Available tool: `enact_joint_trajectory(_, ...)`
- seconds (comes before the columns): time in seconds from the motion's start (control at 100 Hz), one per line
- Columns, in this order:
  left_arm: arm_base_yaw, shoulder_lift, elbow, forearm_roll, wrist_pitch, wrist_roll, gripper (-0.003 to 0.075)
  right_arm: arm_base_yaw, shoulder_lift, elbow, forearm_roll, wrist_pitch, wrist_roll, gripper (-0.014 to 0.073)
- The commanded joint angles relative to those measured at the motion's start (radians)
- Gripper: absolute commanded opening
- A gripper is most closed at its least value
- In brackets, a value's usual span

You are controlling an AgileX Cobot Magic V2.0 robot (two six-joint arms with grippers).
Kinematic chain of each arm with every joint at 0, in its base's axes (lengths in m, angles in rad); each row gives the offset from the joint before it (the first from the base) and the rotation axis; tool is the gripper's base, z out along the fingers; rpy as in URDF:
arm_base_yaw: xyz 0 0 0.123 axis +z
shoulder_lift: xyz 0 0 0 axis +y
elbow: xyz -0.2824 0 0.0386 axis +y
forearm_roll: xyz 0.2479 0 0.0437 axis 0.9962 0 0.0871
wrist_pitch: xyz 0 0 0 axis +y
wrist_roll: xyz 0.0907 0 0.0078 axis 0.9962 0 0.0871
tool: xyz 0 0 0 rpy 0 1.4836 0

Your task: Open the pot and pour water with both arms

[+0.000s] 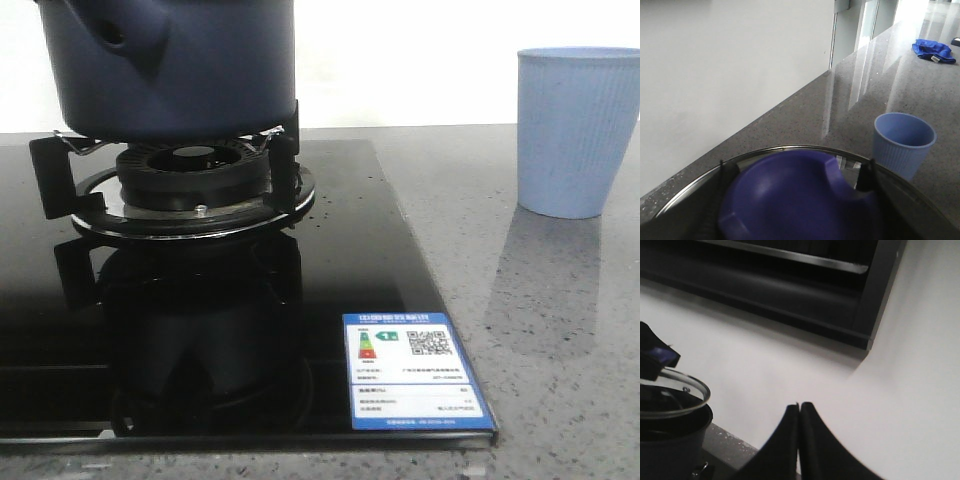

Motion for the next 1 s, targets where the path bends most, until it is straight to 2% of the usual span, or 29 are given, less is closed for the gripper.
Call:
enact_joint_trajectory(0.0,-0.005,-0.013,-0.031,-0.083,0.023,0.010,0.0273,-0.002,-0.027,-0.032,0.023,-0.015,0.005,-0.0066)
enact_joint_trajectory(0.45,-0.005,0.019,-0.031,-0.065,-0.017,0.012,0.0273,-0.002,-0.031,-0.031,0.023,0.018,0.005,-0.0066)
enact_joint_trajectory(0.58,-0.005,0.019,-0.031,-0.065,-0.019,0.049,0.0278,-0.002,-0.031,-0.031,0.023,0.026,0.005,-0.0066)
enact_joint_trajectory(0.67,-0.005,0.019,-0.031,-0.065,-0.015,0.060,0.0323,-0.002,-0.031,-0.031,0.023,0.028,0.005,-0.0066)
enact_joint_trajectory(0.84,-0.005,0.019,-0.031,-0.076,-0.015,0.060,0.0491,-0.002,-0.031,-0.031,0.023,0.038,0.005,-0.0066)
enact_joint_trajectory(0.91,-0.005,0.019,-0.031,-0.114,-0.015,0.060,0.0529,-0.002,-0.031,-0.031,0.023,0.042,0.005,-0.0066)
enact_joint_trajectory(0.99,-0.005,0.019,-0.033,-0.165,-0.012,0.061,0.0537,-0.002,-0.031,-0.031,0.023,0.044,0.005,-0.0066)
